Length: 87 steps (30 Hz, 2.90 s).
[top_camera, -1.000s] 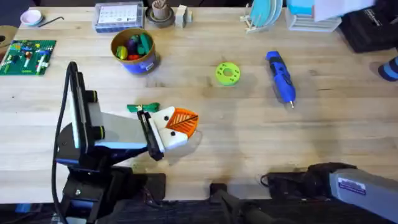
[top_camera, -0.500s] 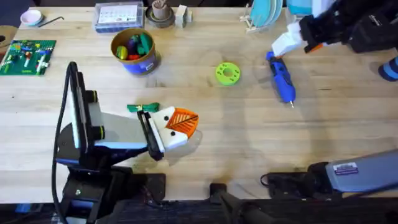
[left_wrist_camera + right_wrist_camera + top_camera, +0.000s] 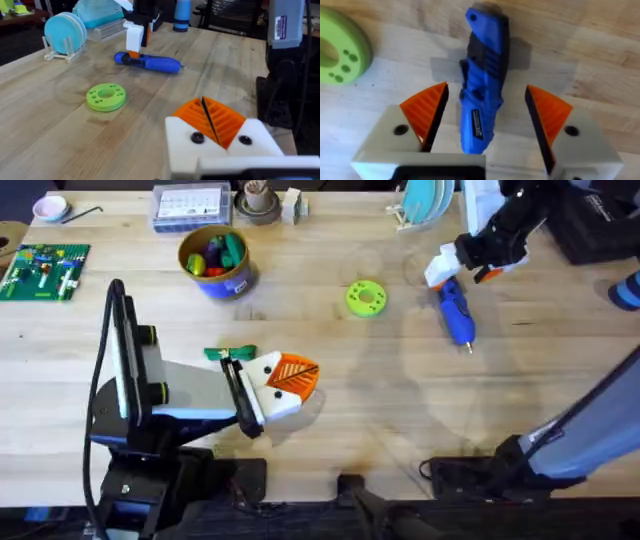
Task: Pick up the gripper from the table and insert it into the empty holder that is missing its gripper. Then pick up a screw, insert it into the mounting hole, and use the screwdriver to tighten it. Finally, clean up the table by picking up the vegetable and placing it into the bucket.
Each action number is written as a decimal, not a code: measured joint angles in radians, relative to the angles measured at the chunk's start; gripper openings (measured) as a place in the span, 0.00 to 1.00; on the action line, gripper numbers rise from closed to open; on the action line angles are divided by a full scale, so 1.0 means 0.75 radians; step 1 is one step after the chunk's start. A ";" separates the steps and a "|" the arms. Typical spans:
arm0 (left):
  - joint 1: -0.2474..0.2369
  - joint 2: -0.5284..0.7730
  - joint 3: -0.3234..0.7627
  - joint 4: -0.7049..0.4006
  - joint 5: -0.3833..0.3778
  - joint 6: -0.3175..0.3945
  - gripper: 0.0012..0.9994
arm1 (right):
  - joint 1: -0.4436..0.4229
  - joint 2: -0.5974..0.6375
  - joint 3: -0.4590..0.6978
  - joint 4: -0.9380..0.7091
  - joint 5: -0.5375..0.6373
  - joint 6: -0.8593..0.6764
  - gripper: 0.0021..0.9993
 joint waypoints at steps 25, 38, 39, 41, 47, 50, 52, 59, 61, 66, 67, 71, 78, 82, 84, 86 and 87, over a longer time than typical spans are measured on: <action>0.000 0.000 0.001 -0.009 0.005 0.000 0.00 | -0.002 0.173 0.000 0.144 -0.006 -0.112 0.52; 0.000 0.000 0.001 -0.009 0.006 0.000 0.00 | -0.006 0.167 -0.001 0.116 0.006 -0.111 0.02; 0.000 0.000 0.001 -0.009 0.005 0.000 0.00 | -0.006 0.159 -0.002 0.116 0.006 -0.111 0.02; 0.000 0.000 0.001 -0.009 0.005 0.000 0.00 | -0.006 0.124 -0.005 0.112 0.006 -0.111 0.02; 0.000 0.000 0.001 -0.009 0.006 0.000 0.00 | -0.006 -0.112 -0.005 0.111 0.007 -0.111 0.02; 0.000 0.000 0.001 -0.009 0.006 0.000 0.00 | -0.006 -0.250 -0.005 0.107 0.006 -0.111 0.02; 0.000 0.000 0.001 -0.009 0.005 0.000 0.00 | -0.006 -0.342 -0.005 0.103 0.006 -0.111 0.02; 0.000 0.000 0.001 -0.009 0.006 0.000 0.00 | -0.006 -0.620 -0.005 0.091 0.006 -0.097 0.02; 0.000 0.000 0.001 -0.009 0.006 0.000 0.00 | -0.006 -0.692 -0.005 0.089 0.006 -0.074 0.02; 0.000 0.000 0.001 -0.009 0.006 0.000 0.00 | -0.006 -0.883 -0.005 0.089 -0.005 -0.020 0.02; 0.000 0.000 0.001 -0.009 0.005 0.000 0.00 | -0.006 -0.929 -0.005 0.090 -0.021 -0.015 0.02; 0.000 0.000 0.001 -0.009 0.005 0.000 0.00 | -0.006 -1.112 -0.018 0.100 -0.116 -0.003 0.02; 0.000 0.000 0.001 -0.009 0.006 0.000 0.00 | -0.006 -1.475 -0.326 0.294 -0.301 0.032 0.02; 0.000 0.000 0.001 -0.009 0.006 0.000 0.00 | -0.006 -1.627 -0.570 0.537 -0.441 0.109 0.02; 0.000 0.000 0.001 -0.009 0.006 0.000 0.00 | -0.006 -1.693 -0.689 0.682 -0.520 0.166 0.02; 0.000 0.000 0.001 -0.009 0.006 0.000 0.00 | -0.006 -1.740 -0.794 0.838 -0.611 0.230 0.02; 0.000 0.000 0.001 -0.009 0.006 0.000 0.00 | -0.005 -1.753 -0.834 0.907 -0.650 0.260 0.02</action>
